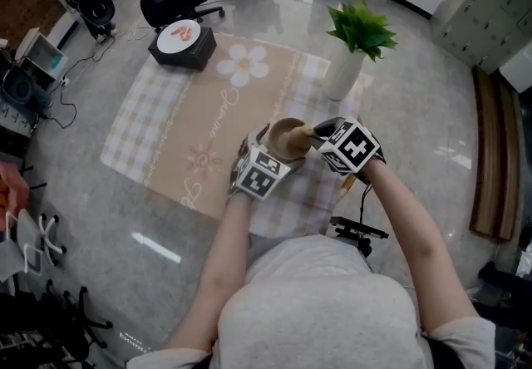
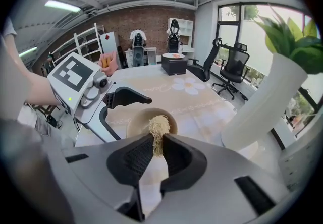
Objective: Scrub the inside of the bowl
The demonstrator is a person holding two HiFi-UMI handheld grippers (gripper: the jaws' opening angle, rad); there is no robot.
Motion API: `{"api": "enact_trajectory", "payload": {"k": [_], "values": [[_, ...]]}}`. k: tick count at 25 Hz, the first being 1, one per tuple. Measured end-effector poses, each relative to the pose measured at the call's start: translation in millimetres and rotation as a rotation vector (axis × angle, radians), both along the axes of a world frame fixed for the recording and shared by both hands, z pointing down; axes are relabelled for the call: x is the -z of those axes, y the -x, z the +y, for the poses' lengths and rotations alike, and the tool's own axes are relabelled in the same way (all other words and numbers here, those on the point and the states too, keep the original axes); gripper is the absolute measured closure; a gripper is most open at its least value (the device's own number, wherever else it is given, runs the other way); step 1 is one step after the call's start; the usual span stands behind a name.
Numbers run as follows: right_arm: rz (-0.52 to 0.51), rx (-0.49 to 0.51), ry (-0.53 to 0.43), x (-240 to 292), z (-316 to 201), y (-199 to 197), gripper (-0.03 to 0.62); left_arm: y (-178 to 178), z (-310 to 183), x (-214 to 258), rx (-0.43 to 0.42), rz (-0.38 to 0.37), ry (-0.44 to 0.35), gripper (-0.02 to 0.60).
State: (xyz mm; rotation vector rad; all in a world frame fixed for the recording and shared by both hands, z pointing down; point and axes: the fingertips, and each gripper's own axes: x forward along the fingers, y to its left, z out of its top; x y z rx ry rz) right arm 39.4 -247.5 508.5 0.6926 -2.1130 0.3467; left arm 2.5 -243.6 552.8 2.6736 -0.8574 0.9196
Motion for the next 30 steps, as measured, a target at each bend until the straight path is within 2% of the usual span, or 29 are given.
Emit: {"api": "enact_trajectory", "payload": {"k": [5, 12, 23, 26, 28, 30], "values": [[-0.111, -0.076, -0.033, 17.2, 3.3, 1.1, 0.536, 3.9, 1.2, 14.1, 0.031, 0.037, -0.032, 0.064], [-0.175, -0.129, -0.12, 36.2, 7.9, 0.9, 0.536, 2.7, 5.0, 46.6, 0.03, 0.088, -0.109, 0.064], [-0.338, -0.312, -0.262, 64.8, 8.8, -5.5, 0.536, 1.2, 13.4, 85.0, 0.076, 0.189, -0.158, 0.076], [-0.372, -0.338, -0.313, 72.6, 8.9, -4.7, 0.536, 2.6, 13.1, 93.8, 0.104, 0.197, -0.206, 0.151], [-0.386, -0.337, -0.347, 77.9, 9.6, -1.6, 0.536, 5.2, 13.0, 97.5, 0.126, 0.193, -0.25, 0.263], [-0.399, -0.334, -0.383, 83.6, 9.8, 1.2, 0.536, 8.0, 12.0, 103.7, 0.152, 0.199, -0.292, 0.328]]}}
